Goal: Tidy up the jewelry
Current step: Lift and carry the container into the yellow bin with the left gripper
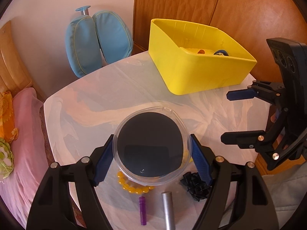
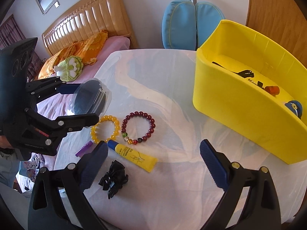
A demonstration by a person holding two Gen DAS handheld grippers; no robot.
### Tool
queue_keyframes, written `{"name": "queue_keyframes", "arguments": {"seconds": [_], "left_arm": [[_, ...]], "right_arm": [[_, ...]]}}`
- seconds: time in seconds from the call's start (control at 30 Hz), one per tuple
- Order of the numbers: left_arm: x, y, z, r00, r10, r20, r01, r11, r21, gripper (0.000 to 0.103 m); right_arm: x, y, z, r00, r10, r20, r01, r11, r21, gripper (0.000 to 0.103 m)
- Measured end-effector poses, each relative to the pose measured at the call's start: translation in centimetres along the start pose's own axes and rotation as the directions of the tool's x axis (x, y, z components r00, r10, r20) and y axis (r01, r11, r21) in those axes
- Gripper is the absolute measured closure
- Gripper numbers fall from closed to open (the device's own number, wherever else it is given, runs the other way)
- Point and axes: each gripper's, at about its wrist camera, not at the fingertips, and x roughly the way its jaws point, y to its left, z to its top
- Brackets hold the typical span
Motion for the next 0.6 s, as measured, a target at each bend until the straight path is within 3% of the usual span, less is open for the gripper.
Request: {"name": "queue_keyframes", "arguments": {"seconds": [0.17, 0.33, 0.6], "left_arm": [[-0.3, -4.6, 1.5, 1.0, -0.003, 0.007, 0.004, 0.999, -0.054, 0.029], [-0.5, -9.5, 3.2, 0.999, 0.044, 0.029, -0.042, 0.998, -0.056, 0.029], [-0.1, -15.5, 6.4, 0.993, 0.096, 0.074, -0.092, 0.994, -0.05, 0.029]], "right_arm": [[-4.4, -3.6, -1.7, 0.998, 0.038, 0.05, -0.037, 0.999, -0.022, 0.006], [-8.7, -7.9, -3.5, 0.992, 0.062, 0.11, -0.057, 0.997, -0.053, 0.006], [-12.4, -13.8, -3.8, 0.983, 0.071, 0.17, -0.055, 0.994, -0.096, 0.006]]}}
